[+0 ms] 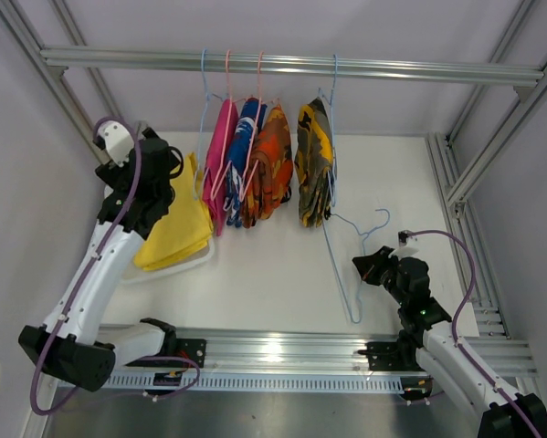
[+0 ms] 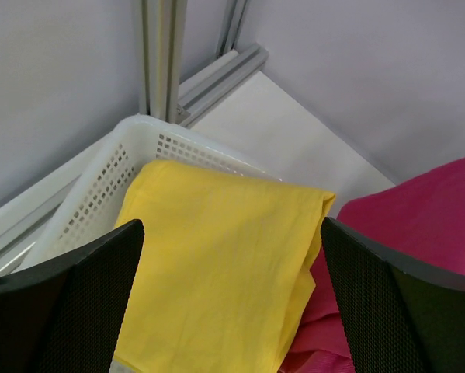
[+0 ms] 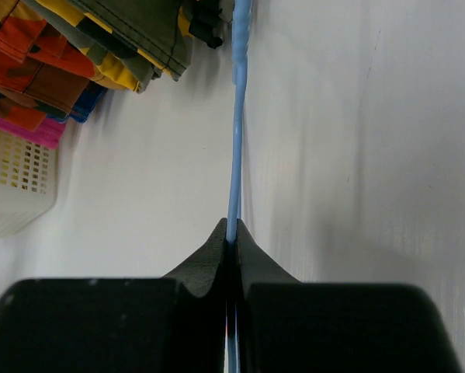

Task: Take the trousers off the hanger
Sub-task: Place the trousers in the bin.

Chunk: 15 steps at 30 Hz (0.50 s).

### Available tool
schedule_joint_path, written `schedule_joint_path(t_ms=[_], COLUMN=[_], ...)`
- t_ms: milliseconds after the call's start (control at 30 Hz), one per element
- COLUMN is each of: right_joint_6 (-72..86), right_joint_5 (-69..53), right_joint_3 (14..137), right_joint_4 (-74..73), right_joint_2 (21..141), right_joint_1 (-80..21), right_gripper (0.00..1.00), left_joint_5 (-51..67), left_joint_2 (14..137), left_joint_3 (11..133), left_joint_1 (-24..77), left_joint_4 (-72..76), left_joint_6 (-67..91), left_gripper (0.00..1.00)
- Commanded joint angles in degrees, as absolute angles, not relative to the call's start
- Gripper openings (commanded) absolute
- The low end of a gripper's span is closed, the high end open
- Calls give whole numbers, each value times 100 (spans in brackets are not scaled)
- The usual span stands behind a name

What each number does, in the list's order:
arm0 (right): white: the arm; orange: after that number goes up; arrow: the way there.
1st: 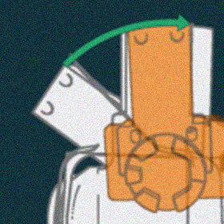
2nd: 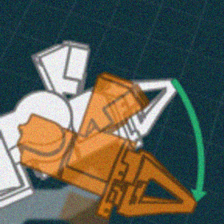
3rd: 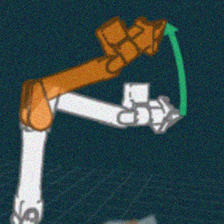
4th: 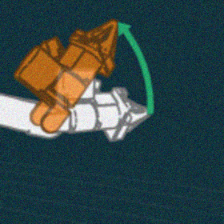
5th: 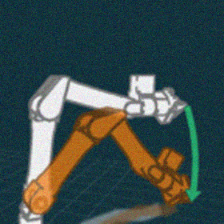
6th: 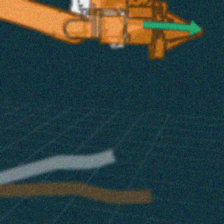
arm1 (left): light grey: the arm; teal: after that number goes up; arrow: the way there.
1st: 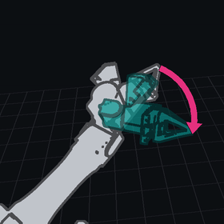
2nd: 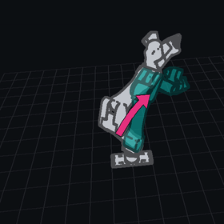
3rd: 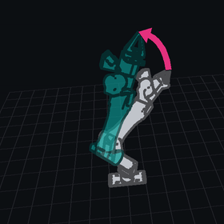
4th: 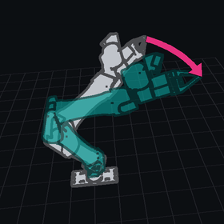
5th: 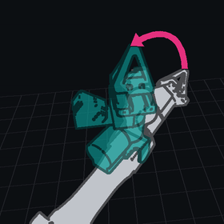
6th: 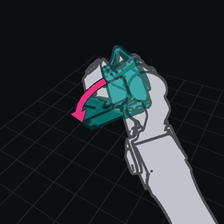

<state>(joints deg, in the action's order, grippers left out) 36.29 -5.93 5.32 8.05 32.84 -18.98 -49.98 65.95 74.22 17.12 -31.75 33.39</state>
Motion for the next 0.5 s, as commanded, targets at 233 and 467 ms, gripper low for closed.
schedule_joint_path(t_ms=[233, 467], right_joint_6=[3507, 3498], right_joint_5=[-668, -685], right_joint_3=[580, 563], right_joint_4=[1063, 1090], right_joint_2=[3252, 3252], right_joint_1=[-1881, -1881], right_gripper=[0, 0], left_joint_5=[-4272, -3754], left_joint_2=[7646, 8603], left_joint_3=[6575, 5969], left_joint_1=[1556, 1424], left_joint_4=[-3419, -3437], left_joint_6=[5237, 6352], left_gripper=[99, 100])
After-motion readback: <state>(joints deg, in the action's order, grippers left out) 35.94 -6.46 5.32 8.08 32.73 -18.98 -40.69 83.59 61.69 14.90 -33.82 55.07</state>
